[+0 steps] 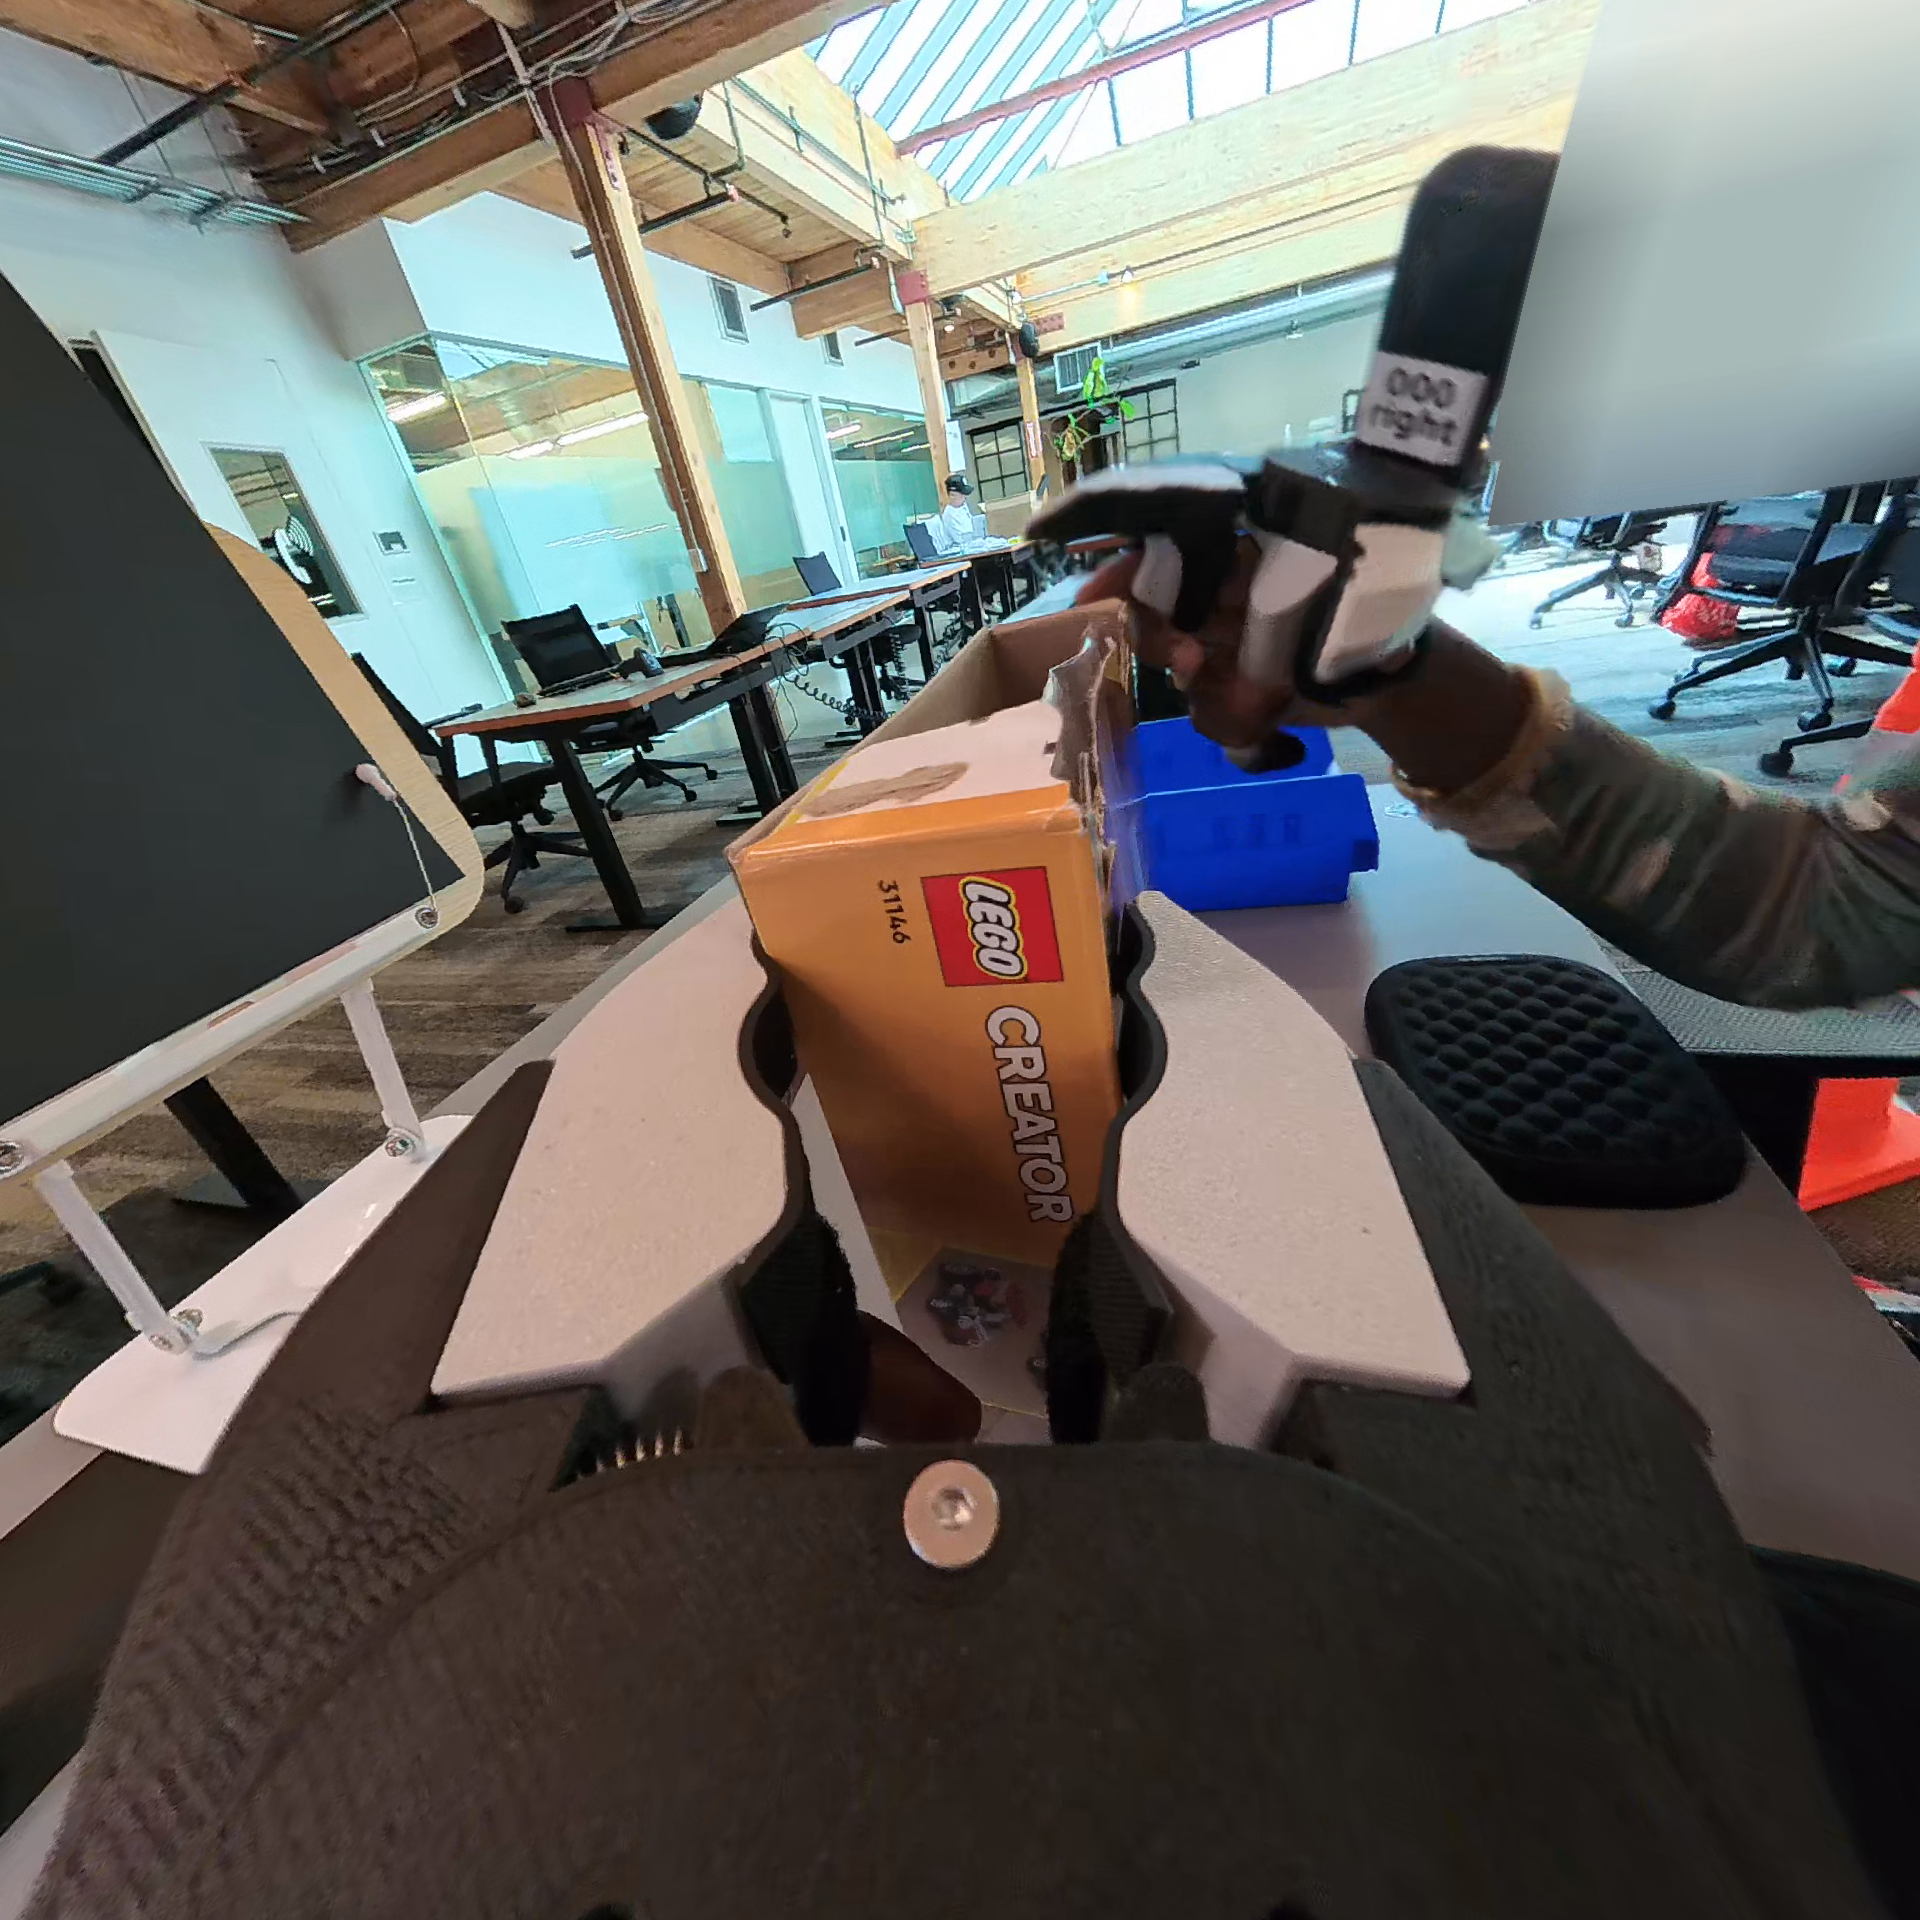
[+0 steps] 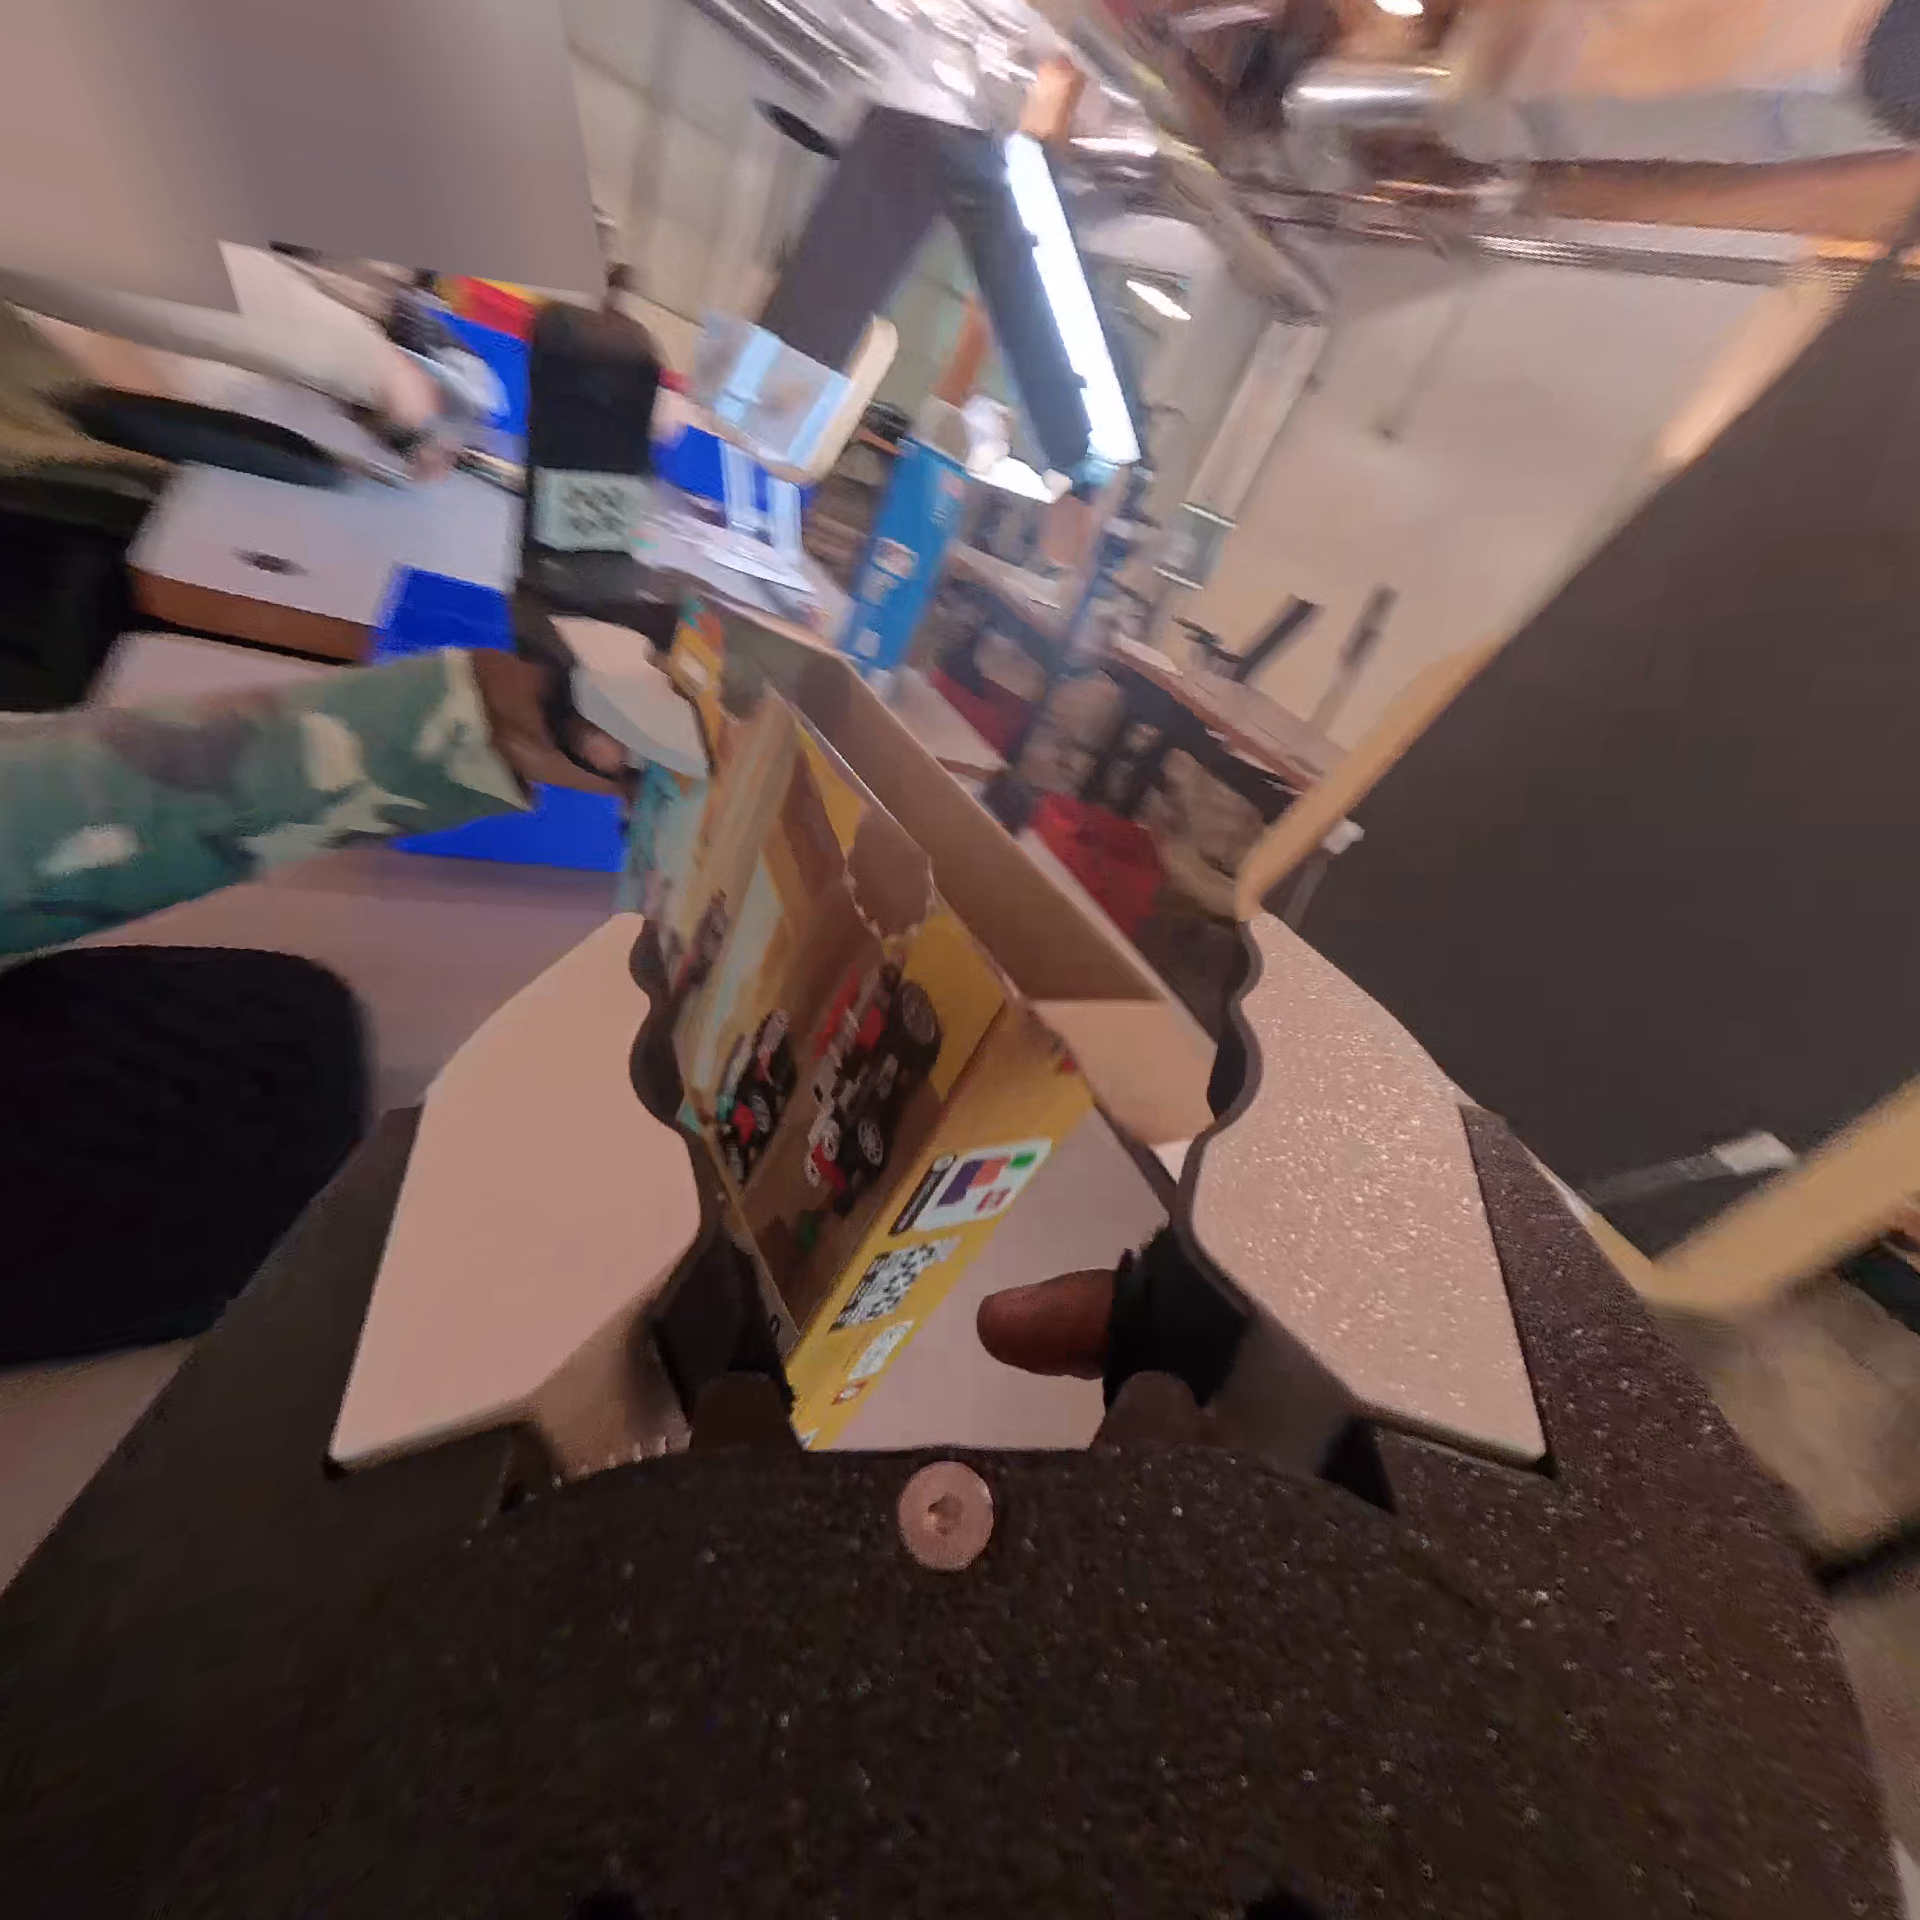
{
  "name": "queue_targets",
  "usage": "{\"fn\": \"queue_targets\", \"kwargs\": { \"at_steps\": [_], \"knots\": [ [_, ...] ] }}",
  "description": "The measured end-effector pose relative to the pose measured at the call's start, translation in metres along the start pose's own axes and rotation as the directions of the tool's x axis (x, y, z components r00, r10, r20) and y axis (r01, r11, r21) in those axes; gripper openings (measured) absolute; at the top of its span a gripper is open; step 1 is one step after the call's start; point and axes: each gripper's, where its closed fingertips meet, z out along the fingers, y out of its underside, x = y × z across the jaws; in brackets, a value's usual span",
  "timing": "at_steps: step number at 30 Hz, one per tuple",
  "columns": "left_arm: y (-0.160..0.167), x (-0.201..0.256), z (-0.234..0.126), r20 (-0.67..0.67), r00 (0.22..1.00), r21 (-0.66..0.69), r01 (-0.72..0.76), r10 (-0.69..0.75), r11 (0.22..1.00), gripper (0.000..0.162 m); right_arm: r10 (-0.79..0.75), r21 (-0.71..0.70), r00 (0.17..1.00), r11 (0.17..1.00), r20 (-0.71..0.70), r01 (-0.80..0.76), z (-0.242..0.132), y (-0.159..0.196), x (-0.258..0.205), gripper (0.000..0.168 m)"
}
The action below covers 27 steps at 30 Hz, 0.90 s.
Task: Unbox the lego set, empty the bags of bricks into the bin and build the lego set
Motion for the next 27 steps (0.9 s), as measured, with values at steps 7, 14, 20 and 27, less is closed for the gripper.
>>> {"fn": "queue_targets", "kwargs": {
  "at_steps": [7, 14, 20, 27],
  "knots": [
    [0.000, 0.000, 0.000, -0.022, 1.000, -0.001, 0.000, 0.000, 1.000, 0.060, 0.091, -0.027, 0.930, 0.996, 0.356, -0.088, 0.025, -0.020, 0.036, 0.137],
    [0.000, 0.001, 0.000, -0.023, 1.000, 0.001, -0.007, 0.007, 1.000, 0.060, 0.199, -0.230, 0.873, 0.968, 0.445, -0.103, 0.058, 0.036, 0.001, 0.143],
    [0.000, 0.000, 0.000, -0.020, 1.000, 0.002, 0.002, -0.002, 1.000, 0.060, 0.184, -0.179, 0.901, 0.976, 0.393, -0.122, 0.068, 0.052, -0.012, 0.132],
    [0.001, 0.001, 0.000, -0.010, 1.000, -0.018, 0.000, 0.000, 1.000, 0.060, 0.184, -0.193, 0.941, 0.972, 0.284, -0.132, 0.074, 0.056, -0.004, 0.127]
  ]
}}
